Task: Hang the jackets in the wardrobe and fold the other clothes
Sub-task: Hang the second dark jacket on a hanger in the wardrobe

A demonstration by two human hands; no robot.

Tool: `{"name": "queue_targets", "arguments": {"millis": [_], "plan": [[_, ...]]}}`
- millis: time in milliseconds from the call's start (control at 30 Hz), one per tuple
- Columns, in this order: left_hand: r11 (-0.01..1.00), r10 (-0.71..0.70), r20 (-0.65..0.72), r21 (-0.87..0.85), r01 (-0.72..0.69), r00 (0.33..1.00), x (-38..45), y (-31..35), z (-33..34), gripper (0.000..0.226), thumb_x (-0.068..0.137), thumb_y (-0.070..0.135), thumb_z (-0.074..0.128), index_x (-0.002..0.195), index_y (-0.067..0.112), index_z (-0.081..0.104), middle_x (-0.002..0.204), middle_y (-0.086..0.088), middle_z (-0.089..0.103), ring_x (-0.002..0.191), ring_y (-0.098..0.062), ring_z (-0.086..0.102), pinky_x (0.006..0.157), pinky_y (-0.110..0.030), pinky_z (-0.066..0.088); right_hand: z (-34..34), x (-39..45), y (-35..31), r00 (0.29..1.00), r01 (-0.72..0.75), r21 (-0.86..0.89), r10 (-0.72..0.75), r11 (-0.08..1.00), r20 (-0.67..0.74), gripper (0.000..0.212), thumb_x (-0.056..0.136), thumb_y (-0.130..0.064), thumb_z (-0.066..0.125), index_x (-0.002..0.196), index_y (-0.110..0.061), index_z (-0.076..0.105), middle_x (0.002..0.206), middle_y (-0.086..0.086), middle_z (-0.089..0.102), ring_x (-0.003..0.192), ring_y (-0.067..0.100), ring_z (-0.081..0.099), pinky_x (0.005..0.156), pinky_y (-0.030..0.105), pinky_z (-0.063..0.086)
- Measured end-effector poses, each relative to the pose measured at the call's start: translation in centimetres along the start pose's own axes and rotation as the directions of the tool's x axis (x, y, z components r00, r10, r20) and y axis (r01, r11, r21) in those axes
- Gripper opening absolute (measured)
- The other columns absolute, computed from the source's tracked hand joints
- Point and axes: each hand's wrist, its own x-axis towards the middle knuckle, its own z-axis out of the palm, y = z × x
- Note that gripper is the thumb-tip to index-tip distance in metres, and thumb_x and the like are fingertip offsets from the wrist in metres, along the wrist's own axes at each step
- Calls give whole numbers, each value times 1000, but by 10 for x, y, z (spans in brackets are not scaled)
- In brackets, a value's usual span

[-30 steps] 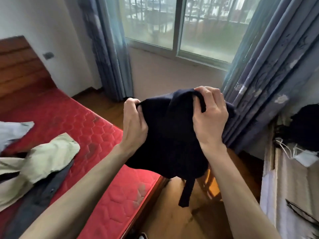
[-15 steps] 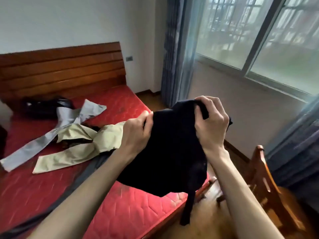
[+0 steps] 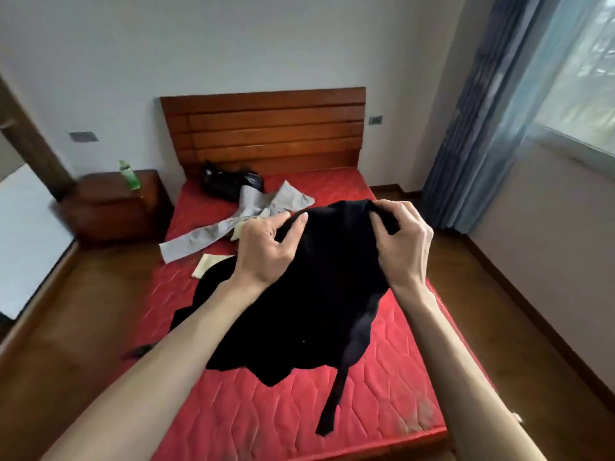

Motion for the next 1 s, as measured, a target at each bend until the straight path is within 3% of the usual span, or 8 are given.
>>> {"name": "queue_targets", "arguments": {"millis": [133, 300, 367, 500, 667, 800, 933, 1000], "plan": [[990, -95, -76, -107, 87, 993, 11, 4, -18, 57, 106, 20, 60, 52, 27, 44, 45, 8, 33, 42, -13, 28, 47, -25, 24, 35, 2, 5, 981, -6, 98, -13, 995, 193, 14, 91, -12, 76, 104, -17, 77, 98, -8, 73, 90, 3, 68, 84, 23, 54], [983, -156, -143, -123, 139, 977, 22, 6, -33, 60, 107, 19, 58, 56, 10, 27, 50, 3, 26, 49, -12, 23, 52, -26, 22, 81, -11, 10, 856, -34, 152, -50, 988, 514, 27, 90, -21, 78, 116, -21, 72, 109, -7, 69, 99, 6, 68, 92, 24, 53], [983, -167, -175, -107, 150, 970, 23, 7, -39, 62, 107, 21, 59, 57, 3, 26, 51, -9, 24, 50, -16, 22, 53, -24, 24, 98, -27, 5, 861, -20, 168, -68, 986, 504, 30, 91, -26, 77, 118, -18, 66, 114, -4, 60, 106, 12, 60, 95, 17, 45], [981, -194, -244, -59, 186, 950, 22, 8, -57, 62, 107, 24, 59, 59, 5, 25, 55, -11, 23, 54, -19, 22, 55, -27, 22, 100, -59, -9, 914, -42, 328, -96, 944, 394, 26, 102, -41, 56, 98, -16, 60, 97, -6, 56, 91, 18, 56, 84, 42, 49], [972, -222, -296, 10, 236, 929, 15, 4, -79, 62, 107, 27, 59, 62, 3, 23, 61, -13, 19, 58, -22, 19, 56, -30, 19, 95, -74, -15, 645, 119, 451, -415, 884, 642, 63, 90, -60, 63, 137, -19, 53, 117, -9, 56, 109, 12, 57, 98, 26, 46], [949, -247, -331, 104, 296, 911, 0, -8, -95, 63, 107, 29, 58, 62, -1, 24, 58, -20, 21, 58, -20, 21, 54, -21, 25, 131, -83, -34, 572, 354, 366, -509, 861, 643, 32, 88, -23, 45, 118, -12, 51, 93, 4, 66, 84, 31, 66, 66, 37, 48], [900, -295, -357, 207, 384, 886, -20, -22, -134, 60, 107, 33, 56, 61, -1, 38, 54, -13, 36, 51, -16, 36, 56, -36, 27, 146, -86, -68, 644, 108, 451, -407, 886, 647, 12, 86, -6, 42, 93, -7, 52, 65, 3, 50, 59, 24, 48, 59, 39, 36], [849, -357, -399, 239, 472, 844, -33, -31, -161, 55, 107, 38, 55, 80, -10, 61, 77, -23, 65, 73, -32, 62, 70, -50, 44, 153, -80, -96, 696, -36, 525, -356, 850, 624, 16, 92, -1, 46, 84, -14, 48, 65, -7, 47, 60, 11, 41, 59, 35, 35]]}}
